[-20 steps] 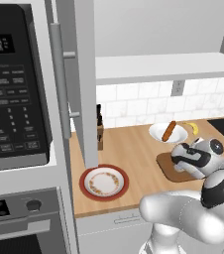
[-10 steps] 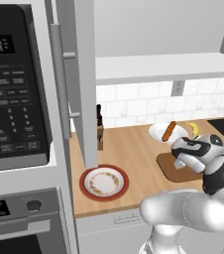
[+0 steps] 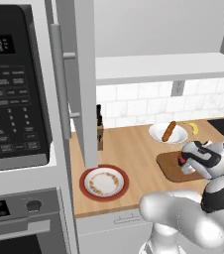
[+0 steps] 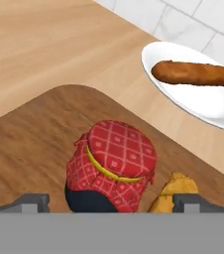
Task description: From the different types of pastries on the counter, select a croissant and place it on the cutting board. Then retrieve a jar of jam from the cabinet and place it alongside the croissant on the cutting board.
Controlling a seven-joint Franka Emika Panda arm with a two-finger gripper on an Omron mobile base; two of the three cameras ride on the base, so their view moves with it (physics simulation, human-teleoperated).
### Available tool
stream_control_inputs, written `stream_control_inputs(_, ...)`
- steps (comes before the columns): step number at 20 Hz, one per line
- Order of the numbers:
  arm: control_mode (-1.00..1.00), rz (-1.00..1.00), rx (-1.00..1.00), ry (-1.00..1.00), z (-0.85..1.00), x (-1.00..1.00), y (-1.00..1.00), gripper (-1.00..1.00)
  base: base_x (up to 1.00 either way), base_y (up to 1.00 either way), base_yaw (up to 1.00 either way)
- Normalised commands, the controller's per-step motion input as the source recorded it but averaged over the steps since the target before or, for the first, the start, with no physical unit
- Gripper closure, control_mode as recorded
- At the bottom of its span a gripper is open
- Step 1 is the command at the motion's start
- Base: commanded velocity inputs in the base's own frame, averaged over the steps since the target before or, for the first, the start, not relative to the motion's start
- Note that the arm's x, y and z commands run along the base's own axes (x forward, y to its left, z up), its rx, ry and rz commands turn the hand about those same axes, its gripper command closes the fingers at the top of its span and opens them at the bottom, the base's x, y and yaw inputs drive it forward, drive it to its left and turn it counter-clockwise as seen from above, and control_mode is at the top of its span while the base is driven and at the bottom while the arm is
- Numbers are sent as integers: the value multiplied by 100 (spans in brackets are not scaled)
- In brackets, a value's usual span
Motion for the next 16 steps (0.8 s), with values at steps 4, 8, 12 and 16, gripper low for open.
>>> stream_control_inputs(4,-100,0,0,-5,-8,-79,-34,-100,0,0,0)
stream_control_inputs(8,-100,0,0,-6,-1,-75,-30,-100,0,0,0)
stream_control_inputs(12,-100,0,0,-12,11,-97,-34,-100,0,0,0)
stream_control_inputs(16,-100,1,0,-11,11,-100,-37,-100,0,0,0)
